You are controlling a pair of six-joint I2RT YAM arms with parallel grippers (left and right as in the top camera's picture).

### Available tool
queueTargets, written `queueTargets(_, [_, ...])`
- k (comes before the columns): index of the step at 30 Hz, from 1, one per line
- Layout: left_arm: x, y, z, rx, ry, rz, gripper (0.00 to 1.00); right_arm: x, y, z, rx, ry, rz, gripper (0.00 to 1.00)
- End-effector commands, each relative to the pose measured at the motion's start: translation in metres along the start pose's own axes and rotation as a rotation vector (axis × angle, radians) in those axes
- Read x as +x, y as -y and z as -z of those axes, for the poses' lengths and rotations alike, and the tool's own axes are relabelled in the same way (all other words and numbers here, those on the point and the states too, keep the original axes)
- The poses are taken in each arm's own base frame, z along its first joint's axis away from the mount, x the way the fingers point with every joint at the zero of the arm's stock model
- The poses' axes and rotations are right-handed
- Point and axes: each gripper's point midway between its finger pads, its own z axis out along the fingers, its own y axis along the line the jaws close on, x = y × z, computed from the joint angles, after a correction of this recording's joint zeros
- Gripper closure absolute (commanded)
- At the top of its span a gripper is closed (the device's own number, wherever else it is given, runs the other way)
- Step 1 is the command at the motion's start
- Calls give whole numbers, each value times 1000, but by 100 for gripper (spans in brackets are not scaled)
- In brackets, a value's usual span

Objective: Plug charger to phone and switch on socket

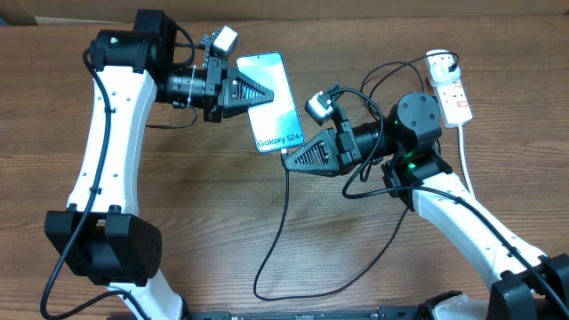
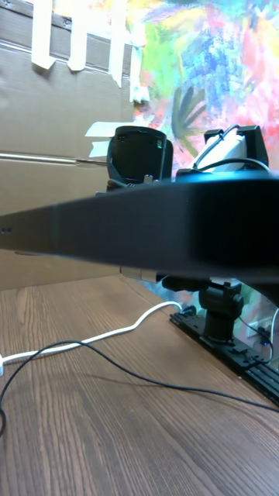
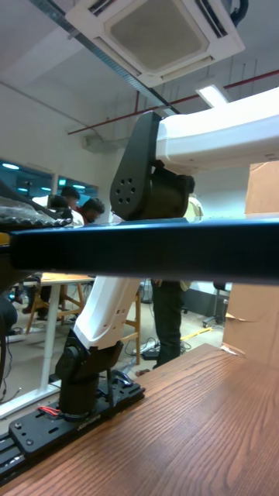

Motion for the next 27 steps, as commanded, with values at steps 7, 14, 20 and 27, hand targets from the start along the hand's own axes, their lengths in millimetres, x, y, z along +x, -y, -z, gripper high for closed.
queueTargets(7, [5, 18, -3, 62, -12, -52, 96, -10, -8, 6, 1, 67, 22, 96])
queueTargets(14, [8, 20, -9, 63, -28, -56, 96, -14, -8, 7, 1, 91, 11, 96])
queueTargets(20, [10, 20, -12, 63, -37, -58, 96, -16, -9, 7, 0, 101, 4, 96])
queueTargets(27, [10, 20, -12, 59, -37, -57, 96, -15, -9, 7, 0, 98, 1, 96])
